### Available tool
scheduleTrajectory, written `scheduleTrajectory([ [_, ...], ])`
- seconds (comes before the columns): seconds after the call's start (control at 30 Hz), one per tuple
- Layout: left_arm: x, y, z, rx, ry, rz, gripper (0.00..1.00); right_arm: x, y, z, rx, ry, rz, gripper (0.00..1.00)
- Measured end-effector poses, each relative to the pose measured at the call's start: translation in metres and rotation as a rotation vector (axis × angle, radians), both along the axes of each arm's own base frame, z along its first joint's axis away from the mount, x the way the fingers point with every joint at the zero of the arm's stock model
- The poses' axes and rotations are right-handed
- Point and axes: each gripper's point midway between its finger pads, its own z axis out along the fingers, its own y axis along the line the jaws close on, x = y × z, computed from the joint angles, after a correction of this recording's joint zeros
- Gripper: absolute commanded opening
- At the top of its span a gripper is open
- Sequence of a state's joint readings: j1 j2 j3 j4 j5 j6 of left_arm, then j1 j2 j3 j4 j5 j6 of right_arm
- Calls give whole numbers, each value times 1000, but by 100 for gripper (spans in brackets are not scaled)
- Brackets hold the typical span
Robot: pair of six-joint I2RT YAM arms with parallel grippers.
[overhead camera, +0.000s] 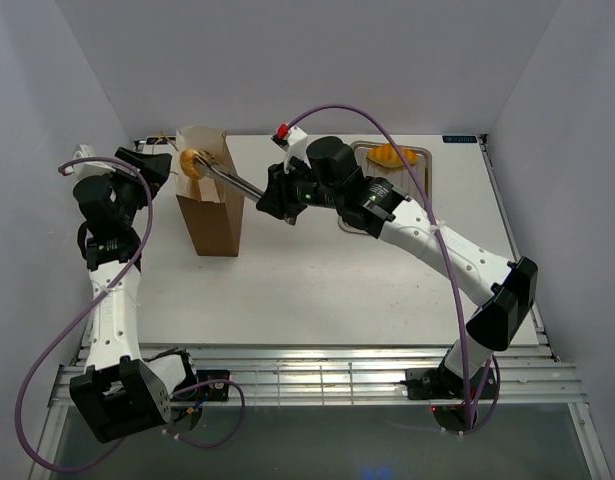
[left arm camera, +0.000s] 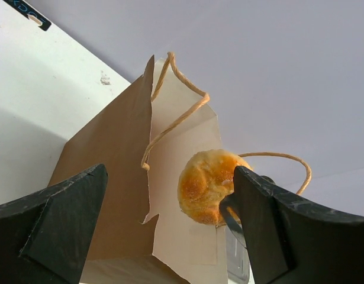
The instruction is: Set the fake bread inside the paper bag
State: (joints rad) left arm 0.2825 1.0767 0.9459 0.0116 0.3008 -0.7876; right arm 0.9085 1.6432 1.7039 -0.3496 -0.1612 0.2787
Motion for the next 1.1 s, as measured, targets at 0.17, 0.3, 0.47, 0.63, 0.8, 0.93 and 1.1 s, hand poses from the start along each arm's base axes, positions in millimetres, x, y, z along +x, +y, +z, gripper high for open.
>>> scheduleTrajectory([
  [0.17,-3,11,8,-2,39,70,98,-1,1,2,-6,-12,-6,36],
  [0.3,-7,27,16,-1,69,165,98,-1,1,1,-14,-19,-10,43],
  [0.47,-15,37,19,-10,97,240,98,0,2,2,-18,-30,-15,46],
  [0.63,-20,43,8,-40,143,286,98,1,3,3,-21,-37,-20,46],
  [0.8,-24,48,-1,-63,180,330,98,-4,5,12,-9,-46,-11,45],
  [0.93,-27,53,-7,-69,204,367,98,-12,2,43,40,-80,-2,45],
  [1.1,-33,55,-18,-80,232,390,98,-14,-27,113,127,-221,-75,45],
])
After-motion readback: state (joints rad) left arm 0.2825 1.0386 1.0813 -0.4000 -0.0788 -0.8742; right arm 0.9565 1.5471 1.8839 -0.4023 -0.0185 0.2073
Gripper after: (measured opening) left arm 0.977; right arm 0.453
